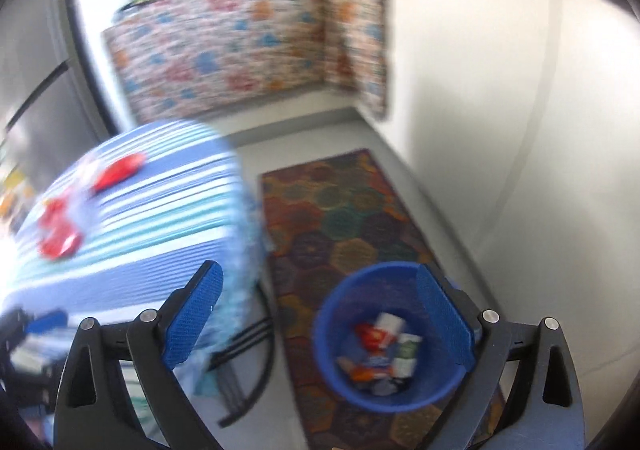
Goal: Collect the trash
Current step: 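Swing both tools back over the table toward the remaining trash, then grasp the white crumpled snack wrapper with the left gripper, then grasp the clear plastic box with the right gripper while the left holds the wrapper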
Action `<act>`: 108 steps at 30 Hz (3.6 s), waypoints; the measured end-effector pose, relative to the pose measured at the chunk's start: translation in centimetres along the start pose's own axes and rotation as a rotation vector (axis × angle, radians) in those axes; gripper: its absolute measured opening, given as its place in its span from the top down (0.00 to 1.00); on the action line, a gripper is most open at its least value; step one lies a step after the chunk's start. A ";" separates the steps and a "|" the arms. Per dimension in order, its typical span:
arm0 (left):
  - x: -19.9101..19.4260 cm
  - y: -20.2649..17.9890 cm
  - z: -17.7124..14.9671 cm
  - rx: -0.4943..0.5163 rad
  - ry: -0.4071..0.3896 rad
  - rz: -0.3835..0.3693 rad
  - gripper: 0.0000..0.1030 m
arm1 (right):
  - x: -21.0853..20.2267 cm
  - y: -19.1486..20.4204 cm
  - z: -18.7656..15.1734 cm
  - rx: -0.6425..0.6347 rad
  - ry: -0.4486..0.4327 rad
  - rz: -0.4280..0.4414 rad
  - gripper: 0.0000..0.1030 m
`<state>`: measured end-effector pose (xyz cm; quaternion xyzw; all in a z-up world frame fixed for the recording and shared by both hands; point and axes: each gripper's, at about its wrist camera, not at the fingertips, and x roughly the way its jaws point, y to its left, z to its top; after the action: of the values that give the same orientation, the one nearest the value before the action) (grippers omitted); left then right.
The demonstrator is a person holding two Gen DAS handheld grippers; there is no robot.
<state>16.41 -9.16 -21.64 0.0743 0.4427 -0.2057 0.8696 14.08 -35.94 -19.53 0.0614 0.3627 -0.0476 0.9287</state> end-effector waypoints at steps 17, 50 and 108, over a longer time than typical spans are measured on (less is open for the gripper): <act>-0.4 15.1 -2.3 -0.188 -0.014 0.185 0.15 | 7.7 21.1 -4.0 -0.263 0.174 0.138 0.05; 6.4 25.0 7.8 -0.255 -0.023 0.223 0.22 | 9.6 22.1 -2.9 -0.228 0.180 0.087 0.00; 0.7 17.4 -0.5 -0.163 -0.008 0.160 0.12 | 12.0 25.3 4.7 -0.380 0.169 0.233 0.63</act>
<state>23.78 6.53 -23.39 0.0375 0.4470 -0.0993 0.8882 29.39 -12.21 -22.25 -0.0696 0.4318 0.1343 0.8892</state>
